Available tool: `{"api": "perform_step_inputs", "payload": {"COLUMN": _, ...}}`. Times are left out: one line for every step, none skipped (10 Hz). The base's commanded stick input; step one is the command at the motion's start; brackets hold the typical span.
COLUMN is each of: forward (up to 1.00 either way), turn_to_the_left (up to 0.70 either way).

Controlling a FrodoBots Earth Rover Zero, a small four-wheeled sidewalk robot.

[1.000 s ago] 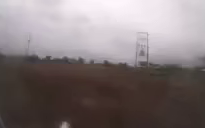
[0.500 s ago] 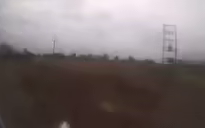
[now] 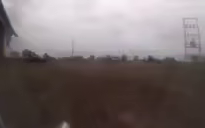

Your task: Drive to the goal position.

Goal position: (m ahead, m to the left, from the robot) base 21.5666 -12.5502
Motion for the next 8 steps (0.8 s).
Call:
{"api": "perform_step_inputs", "payload": {"forward": 0.7, "turn_to_the_left": 0.0}}
{"api": "perform_step_inputs", "payload": {"forward": 0.7, "turn_to_the_left": 0.0}}
{"api": "perform_step_inputs", "payload": {"forward": 0.7, "turn_to_the_left": 0.0}}
{"api": "perform_step_inputs", "payload": {"forward": 0.7, "turn_to_the_left": 0.0}}
{"api": "perform_step_inputs", "payload": {"forward": 0.7, "turn_to_the_left": 0.0}}
{"api": "perform_step_inputs", "payload": {"forward": 0.7, "turn_to_the_left": 0.0}}
{"api": "perform_step_inputs", "payload": {"forward": 0.7, "turn_to_the_left": 0.0}}
{"api": "perform_step_inputs", "payload": {"forward": 0.7, "turn_to_the_left": 0.0}}
